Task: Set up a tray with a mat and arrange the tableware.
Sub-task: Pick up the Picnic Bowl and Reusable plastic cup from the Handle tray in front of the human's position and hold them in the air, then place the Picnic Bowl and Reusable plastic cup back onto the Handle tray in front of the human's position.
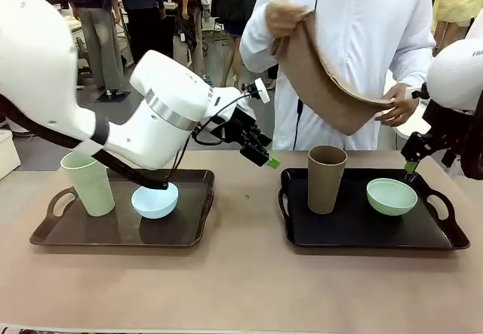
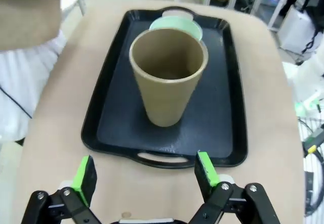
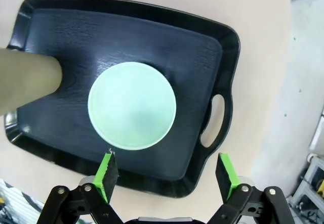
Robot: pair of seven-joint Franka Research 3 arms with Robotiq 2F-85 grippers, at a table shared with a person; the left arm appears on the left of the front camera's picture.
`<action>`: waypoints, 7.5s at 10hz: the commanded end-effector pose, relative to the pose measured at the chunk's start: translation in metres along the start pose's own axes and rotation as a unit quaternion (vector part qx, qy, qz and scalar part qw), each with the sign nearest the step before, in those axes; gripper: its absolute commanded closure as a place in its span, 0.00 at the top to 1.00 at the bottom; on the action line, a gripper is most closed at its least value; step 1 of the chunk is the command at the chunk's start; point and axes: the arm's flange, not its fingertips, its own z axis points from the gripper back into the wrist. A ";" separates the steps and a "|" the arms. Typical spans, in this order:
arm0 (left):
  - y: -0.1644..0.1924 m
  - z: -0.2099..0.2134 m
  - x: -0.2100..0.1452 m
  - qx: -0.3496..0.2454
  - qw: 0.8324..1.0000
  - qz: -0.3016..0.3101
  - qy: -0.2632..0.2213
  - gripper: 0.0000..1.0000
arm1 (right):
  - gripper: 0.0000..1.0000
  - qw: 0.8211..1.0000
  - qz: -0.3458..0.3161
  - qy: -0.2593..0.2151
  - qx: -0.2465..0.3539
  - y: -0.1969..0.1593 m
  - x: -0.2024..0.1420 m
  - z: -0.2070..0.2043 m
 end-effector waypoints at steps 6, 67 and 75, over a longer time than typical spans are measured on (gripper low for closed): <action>0.007 -0.075 -0.009 -0.084 0.995 -0.036 -0.034 1.00 | 1.00 0.999 -0.011 0.025 0.019 -0.014 0.027 -0.059; -0.049 -0.017 0.115 -0.077 0.979 -0.120 -0.147 0.00 | 0.00 1.000 0.018 -0.019 0.005 -0.002 -0.012 0.083; -0.049 -0.017 0.115 -0.077 0.979 -0.120 -0.147 0.00 | 0.00 1.000 0.018 -0.019 0.005 -0.002 -0.012 0.083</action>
